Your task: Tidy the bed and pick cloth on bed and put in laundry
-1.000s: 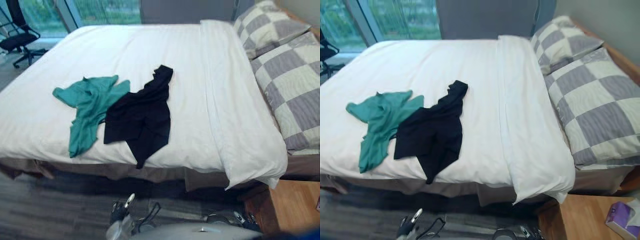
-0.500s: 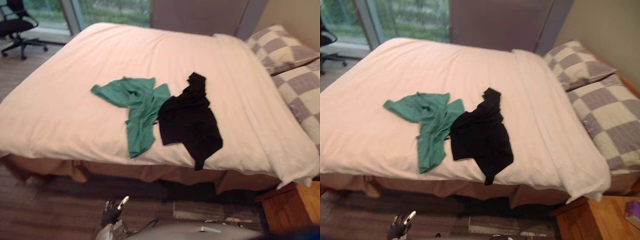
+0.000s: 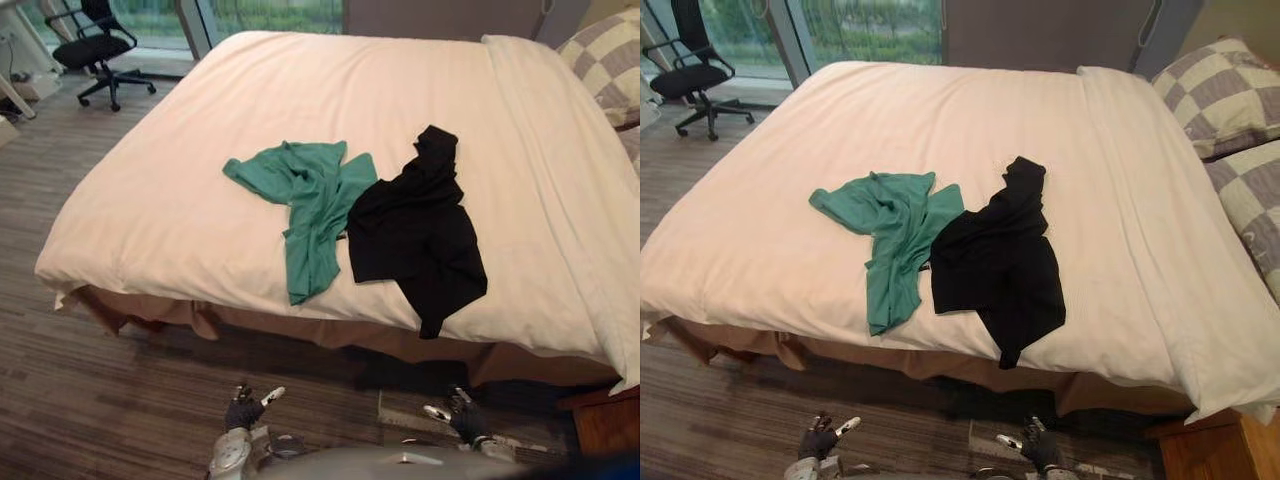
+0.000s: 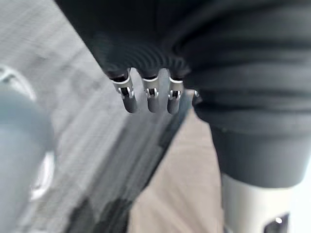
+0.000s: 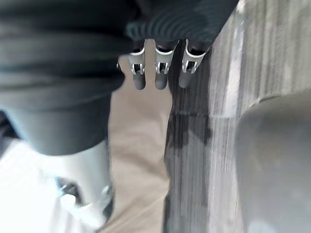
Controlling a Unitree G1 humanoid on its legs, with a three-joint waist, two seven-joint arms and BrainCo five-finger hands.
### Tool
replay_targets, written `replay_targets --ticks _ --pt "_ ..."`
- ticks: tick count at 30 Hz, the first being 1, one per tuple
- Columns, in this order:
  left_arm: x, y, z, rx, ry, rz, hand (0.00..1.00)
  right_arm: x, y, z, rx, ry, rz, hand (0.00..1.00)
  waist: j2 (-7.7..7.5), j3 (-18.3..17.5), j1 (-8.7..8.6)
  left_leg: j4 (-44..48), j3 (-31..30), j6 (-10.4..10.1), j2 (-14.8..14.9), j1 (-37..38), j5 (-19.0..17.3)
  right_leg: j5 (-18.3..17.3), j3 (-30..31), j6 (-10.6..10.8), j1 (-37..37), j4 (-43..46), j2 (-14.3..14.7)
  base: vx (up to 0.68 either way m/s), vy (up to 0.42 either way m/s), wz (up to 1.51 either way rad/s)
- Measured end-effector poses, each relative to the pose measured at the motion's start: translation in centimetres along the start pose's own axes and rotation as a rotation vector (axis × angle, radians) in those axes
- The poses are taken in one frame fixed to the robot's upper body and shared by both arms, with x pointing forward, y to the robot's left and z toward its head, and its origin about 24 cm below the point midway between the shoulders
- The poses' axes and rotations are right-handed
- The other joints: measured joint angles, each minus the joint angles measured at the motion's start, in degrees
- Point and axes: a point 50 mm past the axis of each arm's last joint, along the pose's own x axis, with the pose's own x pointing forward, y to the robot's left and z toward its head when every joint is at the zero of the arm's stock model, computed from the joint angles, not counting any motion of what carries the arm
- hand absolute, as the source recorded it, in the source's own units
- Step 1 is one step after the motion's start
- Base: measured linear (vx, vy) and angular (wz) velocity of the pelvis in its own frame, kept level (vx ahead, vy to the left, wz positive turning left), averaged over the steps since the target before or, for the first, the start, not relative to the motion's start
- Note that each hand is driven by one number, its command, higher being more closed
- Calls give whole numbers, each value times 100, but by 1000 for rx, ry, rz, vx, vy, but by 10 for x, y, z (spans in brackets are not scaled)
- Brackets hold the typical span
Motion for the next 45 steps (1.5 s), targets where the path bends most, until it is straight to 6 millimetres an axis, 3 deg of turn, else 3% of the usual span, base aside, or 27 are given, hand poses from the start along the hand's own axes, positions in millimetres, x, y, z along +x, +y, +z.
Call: replay_targets --ticks 2,3,4,5,6,8,10,14,15,19,20,24,28,32,34,35,37,38,39,40,42,43,45 --pt "-1 -2 -1 -2 -8 -27 0 0 -1 3 0 -15 -5 0 42 -30 -18 -485 12 83 116 59 -275 -6 108 64 -44 42 -93 60 185 -38" --pt "-3 -4 -2 3 -11 -53 0 0 -1 3 -1 -16 -4 0 28 -38 -16 -1564 -1 108 107 279 -245 22 265 173 -145 85 -222 81 224 -43" --pt "-5 -4 -6 9 -3 -69 0 -1 -2 3 -1 -15 -7 0 48 -52 -17 -2663 -70 119 81 537 106 0 372 302 -253 152 -315 105 292 -39" --pt "-6 -5 -7 10 0 -80 0 -1 -3 4 -3 -16 -8 0 83 -73 -21 -3031 -136 155 63 608 355 -15 392 365 -284 173 -335 133 326 -23" --pt "-8 -12 -11 0 8 -106 0 -2 -6 4 -20 -15 -15 0 224 -160 -32 -3632 -405 -232 25 782 842 -50 487 553 -348 218 -380 170 321 -8" --pt "-7 -11 -8 2 -8 -109 0 -1 0 1 -18 0 1 0 94 -179 -20 -3825 -278 -287 -249 860 766 5 533 680 -314 125 -592 154 268 -4" --pt "-6 -2 -6 5 -18 -96 0 0 14 -3 9 14 24 0 -135 -288 24 -3898 -143 -328 -505 917 657 81 542 816 -297 37 -854 84 171 -7" --pt "-8 -3 -11 -22 19 -120 0 3 25 -2 25 10 31 0 -141 -311 35 -4345 -1 -343 -813 1390 650 40 465 862 -264 206 -1103 21 90 -21" --pt "-9 -2 -16 -19 44 -121 0 3 24 -3 24 17 22 0 -80 -332 14 -4559 38 -381 -875 1527 697 51 159 863 -302 303 -1147 9 58 -30" --pt "-10 4 -28 56 123 -118 0 6 17 -7 90 48 -50 0 -60 -427 -25 -5036 181 -440 -887 1686 960 335 -105 930 -274 -73 -986 27 7 -25" --pt "-9 5 -29 71 146 -105 0 5 13 -9 153 57 -92 0 -9 -406 -50 -5157 185 -441 -860 1676 1048 502 -108 907 -222 -340 -903 26 -43 -10" --pt "-7 12 -30 29 186 -10 0 -2 -5 -23 382 98 -277 0 -50 -296 -44 -5175 349 -435 -736 1886 1059 817 -92 762 8 -697 -730 11 -34 -27" --pt "-12 34 -41 -223 294 209 0 -26 -41 -47 692 102 -601 0 -69 -274 -71 -5174 650 -504 -736 2100 949 851 29 780 55 -798 -726 -40 -24 -39" --pt "-15 62 -39 -410 299 398 0 -50 -75 -48 758 5 -795 0 0 -240 -73 -5165 756 -523 -727 2164 888 869 22 814 60 -843 -732 -68 -37 -20" --pt "-12 94 -15 -488 195 500 0 -65 -113 -22 712 -166 -882 0 23 -245 -75 -5170 764 -547 -716 2104 815 856 -42 812 45 -851 -735 -90 -52 2" --pt "-11 102 -7 -494 165 515 0 -68 -122 -15 689 -204 -894 0 18 -249 -80 -5174 757 -556 -713 2062 797 853 -67 817 26 -853 -737 -100 -64 21" --pt "-8 143 46 -509 -45 574 0 -87 -165 35 499 -427 -921 0 47 -375 -82 -5204 619 -567 -706 1896 816 846 -216 827 -41 -871 -739 -49 -51 28" --pt "-9 150 56 -504 -78 582 0 -90 -171 44 462 -460 -919 0 34 -389 -86 -5204 591 -567 -702 1864 822 848 -252 834 -48 -878 -738 11 -45 33" --pt "-11 170 88 -475 -189 606 0 -97 -185 72 347 -549 -911 0 30 -436 -107 -5197 451 -569 -699 1774 850 860 -337 860 -57 -902 -729 41 -59 28" --pt "-13 179 101 -462 -242 618 0 -99 -189 85 302 -586 -906 0 26 -445 -125 -5180 407 -576 -698 1761 885 863 -370 864 -66 -913 -725 65 -61 32" --pt "-18 199 161 -413 -449 627 0 -105 -198 131 148 -711 -862 0 8 -488 -143 -5164 246 -528 -701 1630 983 873 -447 872 -97 -918 -709 86 -62 29" --pt "-20 201 176 -399 -497 612 0 -106 -199 140 116 -735 -853 0 -9 -495 -139 -5142 215 -522 -699 1597 988 874 -466 869 -101 -917 -709 82 -62 30" --pt "-33 201 240 -337 -729 486 0 -112 -194 187 -23 -863 -789 0 -98 -500 -138 -5109 70 -519 -695 1544 986 877 -608 864 -66 -909 -711 68 -40 25"
